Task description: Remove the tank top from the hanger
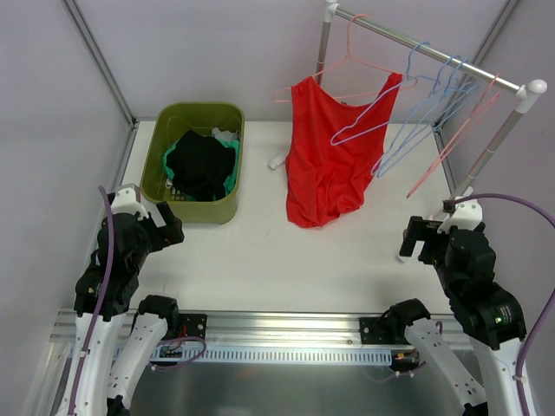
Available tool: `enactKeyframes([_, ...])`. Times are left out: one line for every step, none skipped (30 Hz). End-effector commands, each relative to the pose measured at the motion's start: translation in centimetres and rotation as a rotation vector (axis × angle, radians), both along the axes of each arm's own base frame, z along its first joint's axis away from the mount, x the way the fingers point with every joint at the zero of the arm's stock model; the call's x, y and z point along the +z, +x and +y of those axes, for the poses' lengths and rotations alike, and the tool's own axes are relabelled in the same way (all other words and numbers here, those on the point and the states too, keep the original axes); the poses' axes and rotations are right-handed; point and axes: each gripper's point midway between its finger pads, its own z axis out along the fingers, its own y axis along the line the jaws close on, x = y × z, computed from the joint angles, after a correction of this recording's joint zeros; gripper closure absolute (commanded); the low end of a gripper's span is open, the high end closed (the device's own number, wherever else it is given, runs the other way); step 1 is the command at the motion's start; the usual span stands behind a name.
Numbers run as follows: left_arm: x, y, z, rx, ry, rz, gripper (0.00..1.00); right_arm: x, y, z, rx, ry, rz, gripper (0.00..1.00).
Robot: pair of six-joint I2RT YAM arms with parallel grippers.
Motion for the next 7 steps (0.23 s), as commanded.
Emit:
enactKeyframes([0.85,0.38,-0.29,-0.005,-0.019,-0.045,0.01,0.87,0.5,0.32,-0.002,0.031,-0.045,0.01])
enactKeyframes([0.88,0.36,-0.28,-0.005,-0.019,-0.046,0.01,0.83,0.54,0.28,-0.005,0.03,-0.043,0.01])
enactKeyframes([0.88,0.36,-0.32,-0.006,-0.021,-0.046,0.01,0.86,0.56,0.31,-0.003,0.028,-0.043,0.01])
enactKeyframes([0.88,0.36,-0.28,-0.005,-0.02,-0.046,0.01,0.92,0.55,0.25,-0.006,0.028,-0.046,0.01])
enactKeyframes([0.84,0.37,-0.36,-0.01,-0.02,-0.046,0.01,0.9,0.6,0.16,-0.014,0.029,-0.044,0.0])
enactKeyframes([0.94,0.38,-0.44,-0.014,-0.022,-0.047,0.01,0.93,0.61,-0.01,-0.026,0.028,-0.047,0.0])
enactKeyframes([0.93,0.38,-0.5,-0.017,-0.024,-0.048,0.01,0.85,0.64,-0.05,-0.029,0.027,-0.044,0.01])
